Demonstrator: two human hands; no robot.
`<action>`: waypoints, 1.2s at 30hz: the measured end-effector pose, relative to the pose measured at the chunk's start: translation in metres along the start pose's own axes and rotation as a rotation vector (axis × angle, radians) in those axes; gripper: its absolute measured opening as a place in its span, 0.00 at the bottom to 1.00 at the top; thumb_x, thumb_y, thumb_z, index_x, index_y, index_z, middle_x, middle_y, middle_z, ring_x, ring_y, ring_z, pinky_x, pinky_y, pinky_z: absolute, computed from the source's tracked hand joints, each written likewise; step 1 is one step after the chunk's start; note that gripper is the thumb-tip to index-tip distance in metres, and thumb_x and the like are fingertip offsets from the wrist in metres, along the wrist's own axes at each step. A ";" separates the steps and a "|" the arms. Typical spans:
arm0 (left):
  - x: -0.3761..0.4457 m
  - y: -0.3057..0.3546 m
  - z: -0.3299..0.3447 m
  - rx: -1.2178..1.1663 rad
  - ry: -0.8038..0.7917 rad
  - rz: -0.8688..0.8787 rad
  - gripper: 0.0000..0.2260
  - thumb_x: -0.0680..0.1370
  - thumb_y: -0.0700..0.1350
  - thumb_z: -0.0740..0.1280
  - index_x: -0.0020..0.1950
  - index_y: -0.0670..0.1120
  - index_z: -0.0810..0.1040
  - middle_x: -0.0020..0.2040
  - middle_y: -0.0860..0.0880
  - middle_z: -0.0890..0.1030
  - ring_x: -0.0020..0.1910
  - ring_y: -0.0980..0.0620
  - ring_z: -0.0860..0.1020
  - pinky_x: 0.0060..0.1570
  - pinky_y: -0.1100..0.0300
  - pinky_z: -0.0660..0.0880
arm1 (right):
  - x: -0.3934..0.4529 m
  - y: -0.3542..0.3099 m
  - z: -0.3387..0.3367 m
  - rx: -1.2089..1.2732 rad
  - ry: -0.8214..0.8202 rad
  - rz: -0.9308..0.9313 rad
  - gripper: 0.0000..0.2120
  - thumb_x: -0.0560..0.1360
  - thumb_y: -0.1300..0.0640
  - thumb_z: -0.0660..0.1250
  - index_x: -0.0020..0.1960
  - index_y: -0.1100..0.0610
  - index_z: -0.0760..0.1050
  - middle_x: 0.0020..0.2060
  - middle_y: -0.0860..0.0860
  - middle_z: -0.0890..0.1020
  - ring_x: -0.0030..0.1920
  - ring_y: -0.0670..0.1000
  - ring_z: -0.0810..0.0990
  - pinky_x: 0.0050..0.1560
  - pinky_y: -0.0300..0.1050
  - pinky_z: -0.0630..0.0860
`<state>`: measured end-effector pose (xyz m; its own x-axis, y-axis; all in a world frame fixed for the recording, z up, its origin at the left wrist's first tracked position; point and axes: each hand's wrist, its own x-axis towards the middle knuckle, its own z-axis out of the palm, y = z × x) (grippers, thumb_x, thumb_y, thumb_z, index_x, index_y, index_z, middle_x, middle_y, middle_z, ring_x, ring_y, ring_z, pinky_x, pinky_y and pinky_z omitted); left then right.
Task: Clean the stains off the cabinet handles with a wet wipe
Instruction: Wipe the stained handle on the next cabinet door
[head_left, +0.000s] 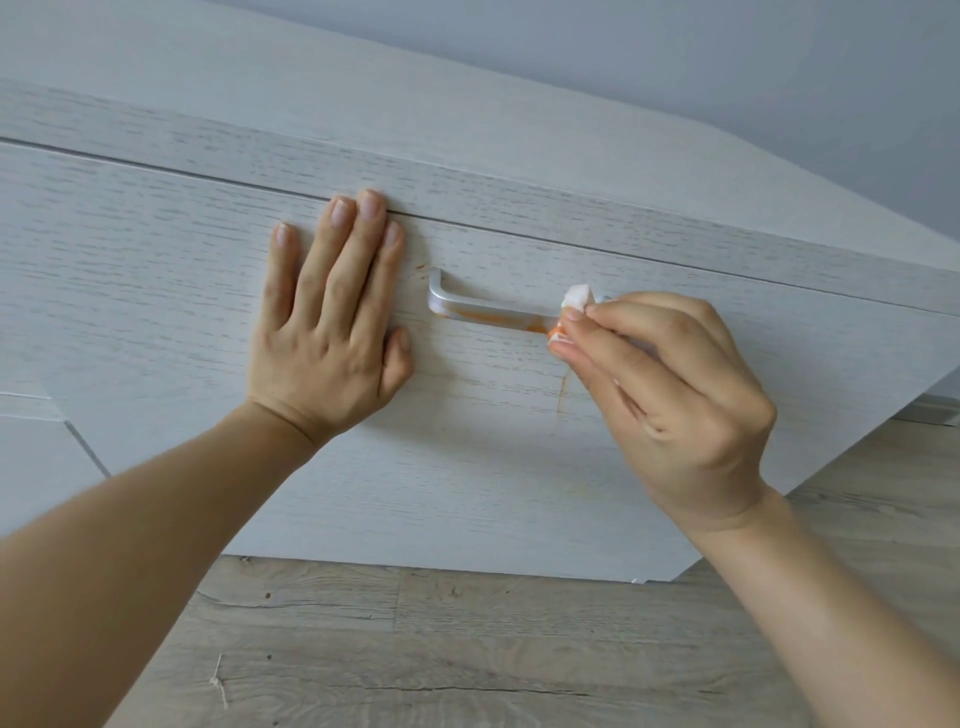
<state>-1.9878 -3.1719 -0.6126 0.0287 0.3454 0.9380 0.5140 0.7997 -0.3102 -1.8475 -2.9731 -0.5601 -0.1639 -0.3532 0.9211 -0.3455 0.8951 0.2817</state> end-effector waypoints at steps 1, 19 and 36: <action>0.000 0.000 0.000 0.002 -0.003 -0.001 0.29 0.77 0.46 0.53 0.77 0.38 0.53 0.75 0.38 0.53 0.77 0.47 0.46 0.75 0.48 0.45 | 0.000 -0.001 0.000 0.003 0.000 0.013 0.03 0.72 0.69 0.74 0.46 0.68 0.83 0.38 0.59 0.83 0.39 0.56 0.79 0.42 0.47 0.78; -0.004 0.003 0.003 0.061 0.015 0.004 0.26 0.82 0.48 0.48 0.77 0.36 0.50 0.72 0.35 0.59 0.77 0.45 0.47 0.75 0.47 0.48 | 0.003 -0.001 0.000 0.032 -0.021 0.016 0.05 0.72 0.70 0.73 0.48 0.70 0.82 0.39 0.59 0.83 0.42 0.54 0.76 0.51 0.37 0.73; -0.010 0.008 0.005 0.056 0.034 0.011 0.26 0.82 0.48 0.48 0.76 0.35 0.53 0.78 0.42 0.47 0.77 0.45 0.50 0.75 0.49 0.48 | 0.002 -0.002 0.010 0.041 0.005 -0.052 0.05 0.72 0.70 0.73 0.47 0.70 0.82 0.39 0.59 0.83 0.41 0.54 0.77 0.46 0.43 0.76</action>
<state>-1.9880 -3.1664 -0.6249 0.0639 0.3380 0.9390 0.4652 0.8223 -0.3276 -1.8569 -2.9782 -0.5613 -0.1402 -0.3975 0.9068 -0.3909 0.8637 0.3182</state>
